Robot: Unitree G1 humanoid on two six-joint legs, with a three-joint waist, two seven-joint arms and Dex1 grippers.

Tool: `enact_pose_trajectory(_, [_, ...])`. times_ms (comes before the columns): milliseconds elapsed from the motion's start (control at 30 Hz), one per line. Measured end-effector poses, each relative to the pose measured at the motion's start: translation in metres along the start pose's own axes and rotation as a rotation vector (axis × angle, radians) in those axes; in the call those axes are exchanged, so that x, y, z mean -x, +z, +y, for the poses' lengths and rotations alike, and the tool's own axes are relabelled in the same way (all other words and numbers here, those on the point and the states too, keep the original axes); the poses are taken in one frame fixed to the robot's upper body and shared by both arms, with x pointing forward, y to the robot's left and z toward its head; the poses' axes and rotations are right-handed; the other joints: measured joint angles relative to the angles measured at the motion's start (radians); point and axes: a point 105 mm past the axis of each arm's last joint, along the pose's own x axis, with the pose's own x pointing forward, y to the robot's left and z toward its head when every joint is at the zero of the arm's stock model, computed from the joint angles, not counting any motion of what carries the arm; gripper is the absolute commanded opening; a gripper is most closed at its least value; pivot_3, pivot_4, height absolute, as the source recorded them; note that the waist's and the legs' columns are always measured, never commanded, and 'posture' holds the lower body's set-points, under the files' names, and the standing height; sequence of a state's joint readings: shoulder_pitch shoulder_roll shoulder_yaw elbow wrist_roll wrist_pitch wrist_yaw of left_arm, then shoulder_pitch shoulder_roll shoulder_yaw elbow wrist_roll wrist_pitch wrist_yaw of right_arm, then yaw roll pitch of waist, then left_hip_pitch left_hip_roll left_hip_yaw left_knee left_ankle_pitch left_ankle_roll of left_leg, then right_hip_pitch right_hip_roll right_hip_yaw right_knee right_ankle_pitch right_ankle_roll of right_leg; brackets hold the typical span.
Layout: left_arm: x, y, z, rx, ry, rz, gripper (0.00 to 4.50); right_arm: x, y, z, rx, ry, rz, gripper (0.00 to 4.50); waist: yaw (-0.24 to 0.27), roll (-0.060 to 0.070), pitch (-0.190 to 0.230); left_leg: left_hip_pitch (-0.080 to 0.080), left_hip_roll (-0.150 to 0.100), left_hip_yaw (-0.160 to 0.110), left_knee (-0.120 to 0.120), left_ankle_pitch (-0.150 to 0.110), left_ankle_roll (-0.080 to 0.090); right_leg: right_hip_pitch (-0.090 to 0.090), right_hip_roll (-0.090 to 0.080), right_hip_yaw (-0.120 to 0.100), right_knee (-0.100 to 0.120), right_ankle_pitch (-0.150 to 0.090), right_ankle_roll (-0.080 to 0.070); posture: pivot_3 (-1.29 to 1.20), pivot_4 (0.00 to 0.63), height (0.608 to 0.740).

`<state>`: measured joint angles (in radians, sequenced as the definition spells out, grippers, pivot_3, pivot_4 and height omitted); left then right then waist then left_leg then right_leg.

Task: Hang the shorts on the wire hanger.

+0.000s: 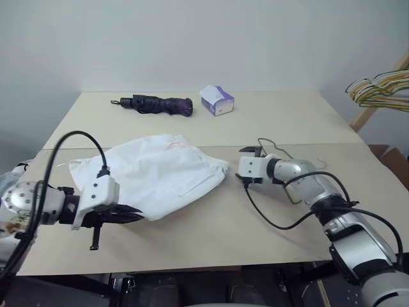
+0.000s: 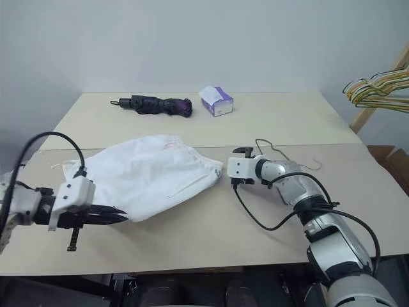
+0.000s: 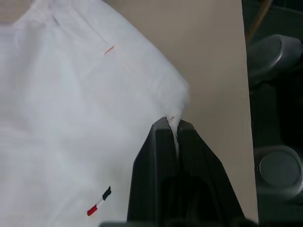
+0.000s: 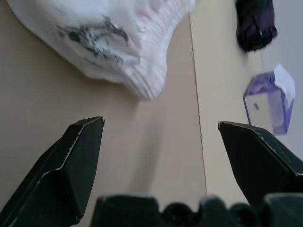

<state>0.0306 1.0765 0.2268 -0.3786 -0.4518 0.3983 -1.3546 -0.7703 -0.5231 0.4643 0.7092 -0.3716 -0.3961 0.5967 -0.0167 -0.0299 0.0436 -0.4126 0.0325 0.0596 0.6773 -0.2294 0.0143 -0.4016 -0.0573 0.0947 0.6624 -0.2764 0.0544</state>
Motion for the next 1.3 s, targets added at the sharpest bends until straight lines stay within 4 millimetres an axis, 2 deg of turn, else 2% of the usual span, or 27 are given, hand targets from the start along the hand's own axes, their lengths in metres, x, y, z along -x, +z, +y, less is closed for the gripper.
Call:
enact_pose_trajectory(133, [0.011,0.003,0.0,0.011,0.019,-0.002,0.03,-0.012,0.018,0.011,0.06,0.063,-0.092,4.5,0.003,0.0,0.0,0.001,0.0,0.0,0.0,0.0,0.0,0.0,0.0,0.0,0.001,0.0,0.0,0.15,0.0,0.74])
enact_pose_trajectory(233, [0.015,0.006,-0.001,0.008,0.028,-0.012,0.0,-0.02,0.025,0.011,0.088,0.078,-0.115,3.89,0.004,0.0,0.0,0.002,0.0,0.0,0.0,0.0,0.0,0.001,0.0,0.0,0.001,0.0,0.0,0.16,0.0,0.74])
enact_pose_trajectory(467, [0.018,0.002,-0.001,0.014,0.036,0.024,0.0,-0.028,0.024,0.009,0.129,0.082,-0.099,1.44,0.005,0.0,0.0,0.005,0.0,0.0,-0.002,0.001,-0.001,0.003,0.0,0.0,0.001,0.0,-0.001,0.15,0.0,0.74])
enact_pose_trajectory(600, [0.01,-0.01,0.005,0.028,0.052,0.067,0.0,-0.031,0.016,0.007,0.139,0.064,-0.052,0.04,0.004,0.001,0.0,0.008,0.0,0.0,-0.003,0.001,-0.002,0.006,0.0,0.0,0.001,0.0,-0.001,0.13,0.0,0.74])
enact_pose_trajectory(733, [-0.012,-0.023,0.031,-0.024,0.128,0.104,0.0,-0.032,0.002,-0.01,0.137,-0.018,0.053,0.01,0.012,0.001,0.0,0.01,-0.001,0.0,-0.003,0.001,-0.002,0.008,0.0,-0.001,0.001,0.0,-0.001,0.09,0.0,0.74])
enact_pose_trajectory(833, [-0.037,-0.026,0.065,-0.048,0.226,0.107,0.0,-0.026,-0.018,-0.022,0.105,-0.104,0.164,0.01,0.022,0.001,0.0,0.009,-0.001,0.0,-0.003,0.001,-0.003,0.009,0.0,-0.001,0.0,0.0,-0.001,0.06,0.0,0.74])
enact_pose_trajectory(967, [-0.069,-0.019,0.112,-0.101,0.359,0.106,0.0,-0.005,-0.047,-0.044,0.074,-0.218,0.295,0.01,0.023,0.0,0.0,0.007,-0.002,0.0,-0.003,0.001,-0.003,0.007,-0.001,-0.001,0.0,0.0,-0.001,0.01,0.0,0.74])
enact_pose_trajectory(1067, [-0.082,-0.008,0.135,-0.173,0.421,0.1,0.0,0.014,-0.065,-0.054,0.046,-0.268,0.36,0.01,0.011,0.0,0.0,0.004,-0.002,0.0,-0.003,0.001,-0.003,0.004,-0.001,0.0,0.0,0.0,0.0,-0.01,0.0,0.74])
enact_pose_trajectory(1200, [-0.094,0.02,0.155,-0.292,0.475,0.039,0.0,0.04,-0.083,-0.049,-0.005,-0.308,0.416,0.01,-0.006,0.0,0.0,0.002,-0.002,-0.001,-0.002,0.001,-0.002,0.003,-0.001,0.0,0.0,0.0,0.0,-0.03,0.0,0.74])
enact_pose_trajectory(1300, [-0.094,0.029,0.155,-0.331,0.457,0.005,0.0,0.054,-0.083,-0.032,-0.048,-0.271,0.412,0.01,-0.036,0.001,-0.001,0.0,-0.002,-0.001,-0.002,0.001,-0.002,0.001,0.0,0.001,0.001,0.0,0.0,-0.03,0.0,0.74])
